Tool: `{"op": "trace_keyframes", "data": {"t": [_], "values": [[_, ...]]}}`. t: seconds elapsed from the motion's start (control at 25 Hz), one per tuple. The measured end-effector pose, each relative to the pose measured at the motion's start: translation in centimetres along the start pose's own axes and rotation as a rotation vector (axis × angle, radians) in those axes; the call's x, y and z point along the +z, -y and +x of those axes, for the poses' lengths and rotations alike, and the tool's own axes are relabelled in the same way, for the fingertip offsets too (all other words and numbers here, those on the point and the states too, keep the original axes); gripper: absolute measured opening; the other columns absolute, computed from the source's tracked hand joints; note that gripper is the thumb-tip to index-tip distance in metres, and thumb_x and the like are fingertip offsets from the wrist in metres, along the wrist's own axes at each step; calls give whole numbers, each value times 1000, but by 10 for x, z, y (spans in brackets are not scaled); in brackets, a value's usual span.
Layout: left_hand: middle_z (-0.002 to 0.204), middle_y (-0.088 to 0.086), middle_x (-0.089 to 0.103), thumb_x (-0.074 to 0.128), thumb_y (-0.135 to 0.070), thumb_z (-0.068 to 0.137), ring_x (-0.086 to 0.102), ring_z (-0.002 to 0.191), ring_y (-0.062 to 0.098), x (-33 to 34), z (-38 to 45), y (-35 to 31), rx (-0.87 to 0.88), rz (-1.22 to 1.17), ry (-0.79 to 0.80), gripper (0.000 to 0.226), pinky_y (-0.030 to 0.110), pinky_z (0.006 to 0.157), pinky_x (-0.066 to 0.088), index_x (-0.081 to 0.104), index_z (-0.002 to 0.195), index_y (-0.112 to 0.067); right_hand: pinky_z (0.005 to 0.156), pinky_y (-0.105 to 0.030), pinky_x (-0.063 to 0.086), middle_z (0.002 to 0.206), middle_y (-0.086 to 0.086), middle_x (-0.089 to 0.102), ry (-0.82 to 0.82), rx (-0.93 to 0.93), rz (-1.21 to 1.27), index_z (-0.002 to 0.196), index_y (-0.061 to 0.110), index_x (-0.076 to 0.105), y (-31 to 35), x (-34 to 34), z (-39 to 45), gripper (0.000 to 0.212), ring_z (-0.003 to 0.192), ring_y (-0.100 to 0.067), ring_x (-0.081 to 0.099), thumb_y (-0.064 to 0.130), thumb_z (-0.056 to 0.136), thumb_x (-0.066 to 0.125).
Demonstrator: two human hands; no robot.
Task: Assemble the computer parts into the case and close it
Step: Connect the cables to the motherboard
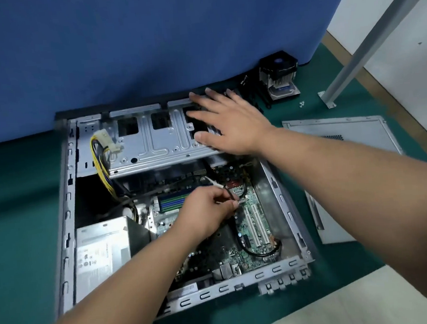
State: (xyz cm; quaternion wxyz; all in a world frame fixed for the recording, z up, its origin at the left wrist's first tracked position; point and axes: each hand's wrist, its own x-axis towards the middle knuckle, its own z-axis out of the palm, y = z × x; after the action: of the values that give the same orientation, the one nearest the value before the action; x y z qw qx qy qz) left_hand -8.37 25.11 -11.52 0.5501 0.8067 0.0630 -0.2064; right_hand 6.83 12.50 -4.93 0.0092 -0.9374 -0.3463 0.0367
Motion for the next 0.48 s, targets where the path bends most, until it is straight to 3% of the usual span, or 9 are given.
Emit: {"op": "trace_keyframes", "data": {"t": [0.2,0.36,0.48], "values": [[93,-10,77,79,-12,90,70,80,6,10,24,0,118,33,-23,7,22,78,58,79,87,-7,127,-48,4,170,15,9,-39,-15,29,156,41,35,-6,8,3,65,157,-15,5,71,98,29],[83,-8,77,79,-22,90,66,69,5,5,53,-1,156,54,-199,5,20,65,52,80,86,-20,127,-46,3,169,17,11,-71,-24,35,154,42,38,-7,15,5,66,157,-14,7,73,97,29],[87,-4,78,77,-28,90,69,78,13,11,71,-3,156,68,-272,10,24,71,51,81,98,-24,127,-45,3,169,19,11,-86,-22,52,153,42,40,-7,17,3,65,157,-12,7,73,97,32]]}}
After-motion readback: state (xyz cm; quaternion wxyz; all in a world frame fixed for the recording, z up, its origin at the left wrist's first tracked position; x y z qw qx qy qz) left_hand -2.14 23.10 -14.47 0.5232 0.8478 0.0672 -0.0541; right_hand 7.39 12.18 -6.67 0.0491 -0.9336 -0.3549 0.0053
